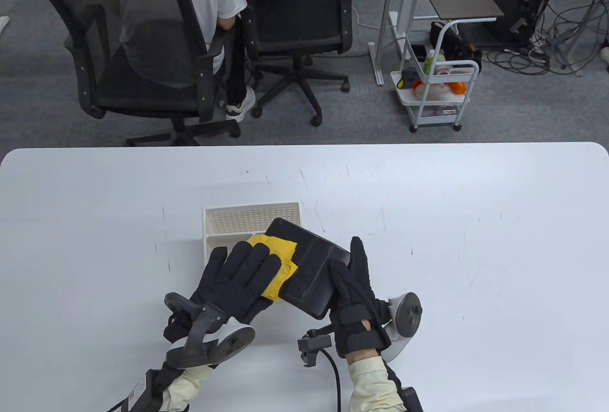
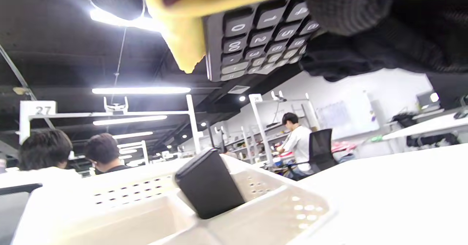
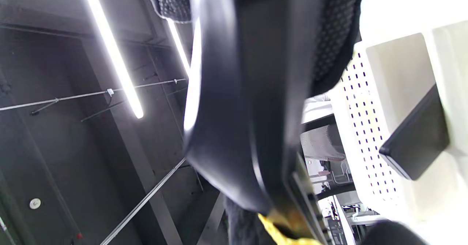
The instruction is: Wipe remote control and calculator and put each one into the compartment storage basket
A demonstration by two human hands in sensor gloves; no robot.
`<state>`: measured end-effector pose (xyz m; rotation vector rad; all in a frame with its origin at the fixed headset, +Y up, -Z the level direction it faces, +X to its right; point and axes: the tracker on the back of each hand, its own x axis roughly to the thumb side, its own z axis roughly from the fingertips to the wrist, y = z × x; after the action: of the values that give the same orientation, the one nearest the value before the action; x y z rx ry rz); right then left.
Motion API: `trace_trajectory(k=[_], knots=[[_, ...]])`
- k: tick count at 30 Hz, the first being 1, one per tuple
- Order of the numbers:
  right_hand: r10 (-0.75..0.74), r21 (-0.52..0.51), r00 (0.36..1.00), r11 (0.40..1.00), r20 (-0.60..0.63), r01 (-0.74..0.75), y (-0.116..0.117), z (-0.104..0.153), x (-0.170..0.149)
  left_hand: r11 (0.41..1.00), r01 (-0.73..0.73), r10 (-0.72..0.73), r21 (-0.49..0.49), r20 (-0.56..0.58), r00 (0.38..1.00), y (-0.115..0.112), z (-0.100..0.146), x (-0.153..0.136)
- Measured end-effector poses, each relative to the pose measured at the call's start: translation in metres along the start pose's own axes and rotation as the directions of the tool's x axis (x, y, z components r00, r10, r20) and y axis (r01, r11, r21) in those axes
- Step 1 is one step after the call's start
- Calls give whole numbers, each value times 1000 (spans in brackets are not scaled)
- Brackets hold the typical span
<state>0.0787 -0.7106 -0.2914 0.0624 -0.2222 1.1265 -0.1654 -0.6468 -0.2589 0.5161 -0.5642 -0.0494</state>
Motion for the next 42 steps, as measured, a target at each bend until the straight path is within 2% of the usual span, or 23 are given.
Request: trace_trajectory(k=[3, 8, 13, 16, 19, 22, 27, 31, 35, 38, 42], knots=[[-6, -31, 1000, 1000, -9, 6, -4, -1, -2, 997, -82, 82, -12, 44, 996, 0, -2, 9], [16, -18, 1000, 1000, -25, -16, -5, 0, -4, 994, -103, 106, -29, 105, 989, 1, -4, 24], [44, -17, 999, 999, -18, -44, -4, 0, -2, 989, -134, 136, -64, 37, 990, -1, -3, 12], [52, -41, 999, 998, -14, -53, -5, 1, -2, 991, -107, 108, -82, 6, 994, -3, -2, 5], [38, -43, 999, 998, -26, -39, -6, 1, -4, 993, -82, 84, -84, 13, 996, 2, -3, 9], [31, -42, 999, 999, -27, -32, -4, 1, -3, 996, -65, 70, -63, 77, 995, 8, -3, 21], [60, -28, 998, 998, -19, -61, -4, 1, -2, 999, -24, 29, -40, 127, 991, 6, -4, 34], [80, -39, 997, 996, -13, -80, -3, 3, -2, 995, -65, 70, -71, 64, 995, -1, -4, 22], [66, -87, 998, 994, -9, -67, -5, 4, -2, 995, -28, 28, -99, 1, 1000, -4, -3, 9], [58, -98, 998, 993, -21, -60, -7, 4, -4, 993, -59, 59, -98, 1, 998, -5, -4, 11], [102, -90, 994, 990, -35, -105, -8, 3, -5, 985, -144, 152, -96, 85, 985, -7, -6, 26]])
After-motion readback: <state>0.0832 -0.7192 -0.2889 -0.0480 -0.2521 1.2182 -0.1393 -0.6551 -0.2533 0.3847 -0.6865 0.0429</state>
